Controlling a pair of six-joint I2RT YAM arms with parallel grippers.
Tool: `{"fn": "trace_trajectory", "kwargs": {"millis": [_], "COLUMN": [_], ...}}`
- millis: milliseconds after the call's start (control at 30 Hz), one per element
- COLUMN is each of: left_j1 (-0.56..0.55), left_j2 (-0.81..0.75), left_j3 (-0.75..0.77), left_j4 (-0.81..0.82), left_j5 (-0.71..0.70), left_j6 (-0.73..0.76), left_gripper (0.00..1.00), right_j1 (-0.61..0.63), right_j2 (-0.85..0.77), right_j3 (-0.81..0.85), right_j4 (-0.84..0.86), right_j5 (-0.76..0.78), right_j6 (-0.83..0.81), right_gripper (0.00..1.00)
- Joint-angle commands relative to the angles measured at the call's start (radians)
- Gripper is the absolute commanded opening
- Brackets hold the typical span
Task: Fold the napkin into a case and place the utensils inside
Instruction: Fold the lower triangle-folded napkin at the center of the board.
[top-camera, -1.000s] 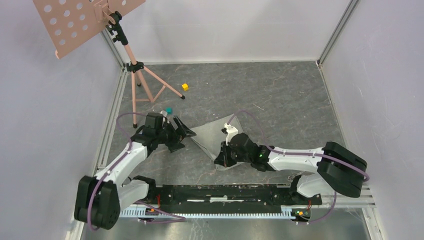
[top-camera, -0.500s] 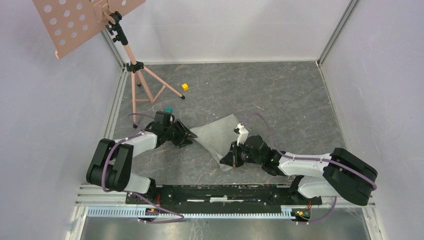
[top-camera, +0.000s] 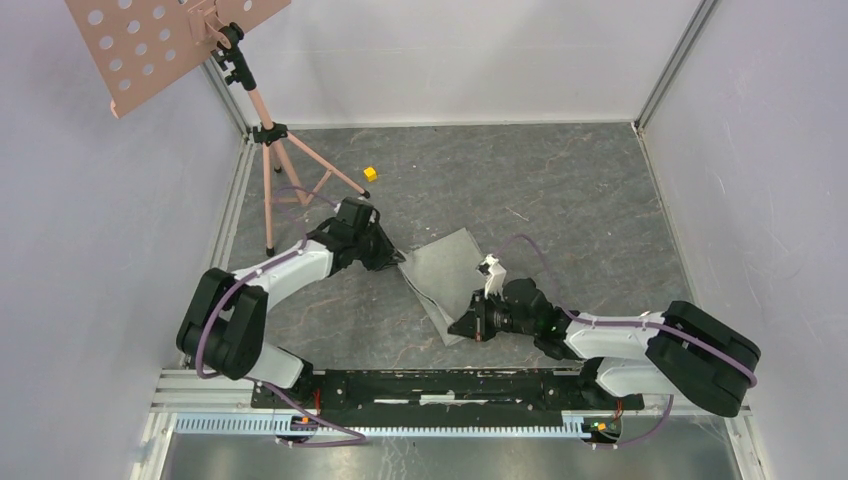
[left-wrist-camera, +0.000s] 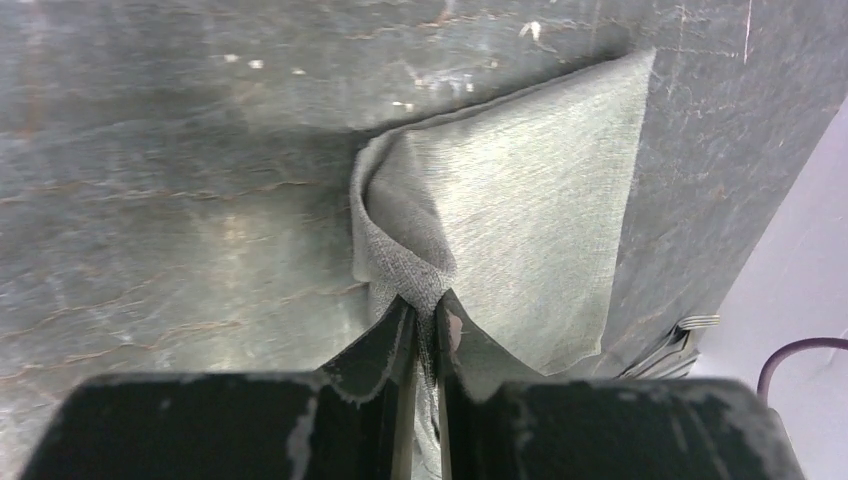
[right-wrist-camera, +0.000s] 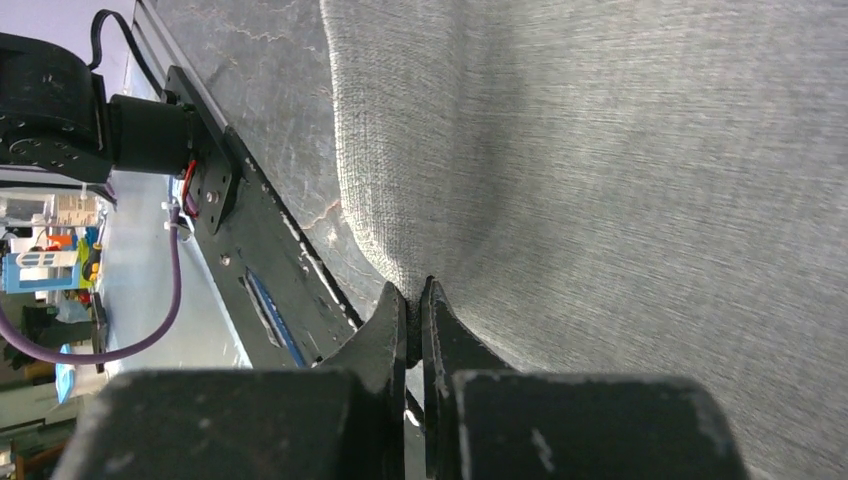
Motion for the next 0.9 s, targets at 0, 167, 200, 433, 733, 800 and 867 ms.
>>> {"fn": "trace_trajectory", "kwargs": {"millis": [0,167,200,433,733,800,867], "left_j1": [-0.068,-0.112,-0.119,-0.136,-0.153,-0.170,-0.187], "left_j2": [0.058,0.170,0.192,0.289,0.348,0.340,0.329], "left_j3": [0.105,0.205,0.223,0.316,0.373,0.386,0.397], "left_j4": [-0.081,-0.097,-0.096,-0.098,-0.102,-0.118,-0.132], "left_j5": [-0.132,-0.148,-0.146,-0.144,-0.126,-0.140,-0.152], "left_j6": [0.054,0.045,0.043,0.046,0.047,0.052,0.057], "left_gripper": [0.16,0.14,0.13,0.12,0.11,0.11,0.11], "right_j1": [-0.038,-0.088,-0.092,-0.115,-0.135,-0.136,-0.134], "right_j2": [-0.042,-0.079,-0.083,-0.104,-0.097,-0.097,-0.101], "right_j3": [-0.038,-0.071,-0.070,-0.074,-0.054,-0.061,-0.069], "right_j4": [-0.003,-0.054,-0.074,-0.112,-0.157,-0.151,-0.144], "right_j5": [-0.005,-0.003,-0.001,-0.012,-0.010,-0.013,-0.017], "right_j6": [-0.014,-0.044,-0.054,-0.114,-0.161,-0.157,-0.154], "right_gripper": [0.00,0.00,0.00,0.03,0.09,0.09,0.08]}}
